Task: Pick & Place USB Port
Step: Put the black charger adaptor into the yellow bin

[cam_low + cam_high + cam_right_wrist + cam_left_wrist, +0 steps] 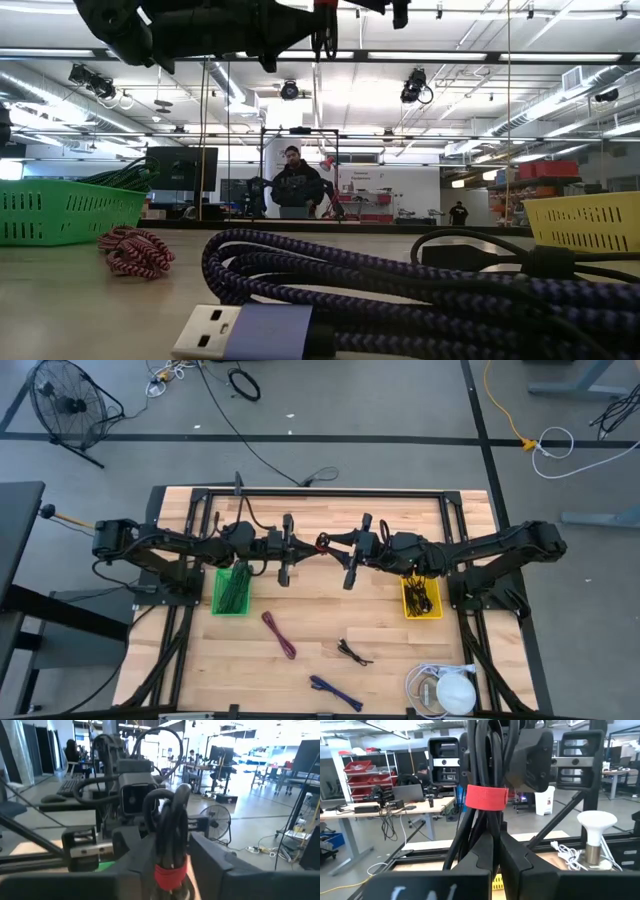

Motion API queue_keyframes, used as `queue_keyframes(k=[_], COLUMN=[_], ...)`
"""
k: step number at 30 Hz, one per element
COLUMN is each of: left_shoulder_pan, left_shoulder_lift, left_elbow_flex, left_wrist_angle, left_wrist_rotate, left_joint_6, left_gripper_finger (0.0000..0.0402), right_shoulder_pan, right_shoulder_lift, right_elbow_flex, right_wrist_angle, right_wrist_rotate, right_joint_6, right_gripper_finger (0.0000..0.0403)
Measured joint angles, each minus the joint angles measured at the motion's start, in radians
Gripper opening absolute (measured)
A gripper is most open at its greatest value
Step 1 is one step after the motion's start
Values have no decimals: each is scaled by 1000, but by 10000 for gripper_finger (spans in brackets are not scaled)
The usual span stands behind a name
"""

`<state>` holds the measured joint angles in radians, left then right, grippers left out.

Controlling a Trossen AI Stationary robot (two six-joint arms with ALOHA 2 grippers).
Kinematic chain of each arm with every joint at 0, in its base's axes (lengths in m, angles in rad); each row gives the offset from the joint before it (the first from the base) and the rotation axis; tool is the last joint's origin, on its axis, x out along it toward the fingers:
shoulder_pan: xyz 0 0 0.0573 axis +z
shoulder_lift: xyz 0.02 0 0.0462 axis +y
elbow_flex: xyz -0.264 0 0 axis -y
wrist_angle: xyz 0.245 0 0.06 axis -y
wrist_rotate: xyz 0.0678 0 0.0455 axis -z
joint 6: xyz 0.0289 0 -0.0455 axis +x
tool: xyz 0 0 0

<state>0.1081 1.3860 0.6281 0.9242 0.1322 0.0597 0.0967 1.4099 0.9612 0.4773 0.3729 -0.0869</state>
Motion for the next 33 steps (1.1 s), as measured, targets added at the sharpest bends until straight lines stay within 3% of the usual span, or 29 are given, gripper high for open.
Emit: queue_keyframes(k=[3,5,12,19,26,33], left_shoulder_pan=[0,0,0,7,13,13], left_shoulder_lift=[5,6,7,-13,-41,-46], left_elbow_flex=[0,0,1,2,2,1], left_wrist_angle=[0,-1,-2,-19,-90,-120], left_wrist_rotate=[-1,-2,-1,3,-34,-42], left_joint_6=[1,3,5,17,39,42], left_gripper_finger=[13,29,98,112,106,105], right_shoulder_pan=[-4,-4,-3,23,99,190], right_shoulder_lift=[9,9,-19,-96,-225,-302], right_elbow_flex=[0,0,0,0,0,0], right_wrist_angle=[7,11,-57,-297,-712,-1201], right_wrist_rotate=[2,11,89,172,305,379], right_joint_6=[-16,-45,-23,81,358,826], right_gripper_finger=[41,18,10,10,10,10])
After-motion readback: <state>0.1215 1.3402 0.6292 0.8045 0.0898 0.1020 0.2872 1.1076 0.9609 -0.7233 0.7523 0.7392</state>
